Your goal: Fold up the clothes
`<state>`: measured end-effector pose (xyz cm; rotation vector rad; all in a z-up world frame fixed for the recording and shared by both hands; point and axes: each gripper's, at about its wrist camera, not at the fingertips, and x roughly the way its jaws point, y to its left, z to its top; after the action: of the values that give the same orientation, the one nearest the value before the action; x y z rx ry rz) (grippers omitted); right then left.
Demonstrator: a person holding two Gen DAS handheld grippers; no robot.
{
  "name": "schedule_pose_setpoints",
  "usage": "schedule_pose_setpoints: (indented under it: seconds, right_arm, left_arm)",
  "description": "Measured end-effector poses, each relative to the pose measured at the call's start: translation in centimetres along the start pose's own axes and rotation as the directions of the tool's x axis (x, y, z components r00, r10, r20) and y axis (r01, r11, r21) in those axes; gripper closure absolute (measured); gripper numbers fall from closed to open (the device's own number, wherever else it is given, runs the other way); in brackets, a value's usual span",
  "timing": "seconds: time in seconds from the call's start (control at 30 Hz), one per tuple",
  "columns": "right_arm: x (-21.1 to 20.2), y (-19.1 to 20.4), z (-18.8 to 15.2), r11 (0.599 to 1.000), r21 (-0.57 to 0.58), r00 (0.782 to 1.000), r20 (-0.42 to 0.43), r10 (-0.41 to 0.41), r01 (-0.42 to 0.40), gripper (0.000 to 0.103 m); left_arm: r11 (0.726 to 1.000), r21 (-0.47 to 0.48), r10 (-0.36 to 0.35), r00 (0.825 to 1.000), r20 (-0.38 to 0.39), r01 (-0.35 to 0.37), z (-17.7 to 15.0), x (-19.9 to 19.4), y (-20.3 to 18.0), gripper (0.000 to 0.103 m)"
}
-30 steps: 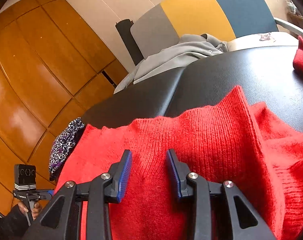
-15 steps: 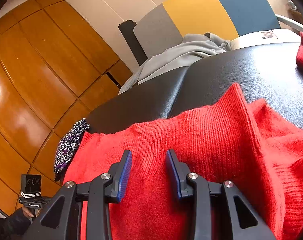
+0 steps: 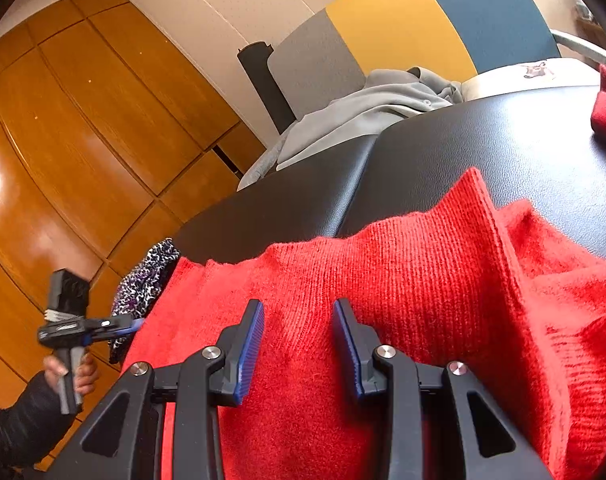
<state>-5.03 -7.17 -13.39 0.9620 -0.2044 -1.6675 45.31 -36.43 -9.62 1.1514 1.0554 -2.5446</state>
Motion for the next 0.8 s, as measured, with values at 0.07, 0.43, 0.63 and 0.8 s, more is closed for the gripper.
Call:
schedule_pose_setpoints:
  seconds: [0.07, 0.43, 0.63, 0.8]
  right_arm:
    - [0.0, -0.1, 0.0, 1.0, 0.003, 1.0, 0.002, 0.005, -0.005, 0.067]
    - [0.1, -0.3, 0.1, 0.999, 0.015, 1.0, 0.002, 0.028, -0.028, 0.067]
    - [0.1, 0.2, 0.4, 1.0, 0.02, 1.0, -0.012, -0.001, 0.002, 0.067]
    - [-1.4, 2.4, 2.4, 0.993, -0.026, 0.992, -0.041, -0.12, 0.119, 0.066]
  left_arm:
    - [0.996, 0.044, 0.073, 0.997, -0.019, -0.072, 0.3, 1.4, -0.5, 0.094]
    - [0.991, -0.061, 0.124, 0.991, 0.056, -0.121, -1.7, 0.4, 1.7, 0.094]
    - [0.991, -0.057, 0.125, 0.988, 0.091, -0.12, 0.6, -0.1, 0.3, 0.08]
    - [0.992, -0.026, 0.122, 0.987, 0.109, -0.12, 2.9, 0.2, -0.9, 0.054]
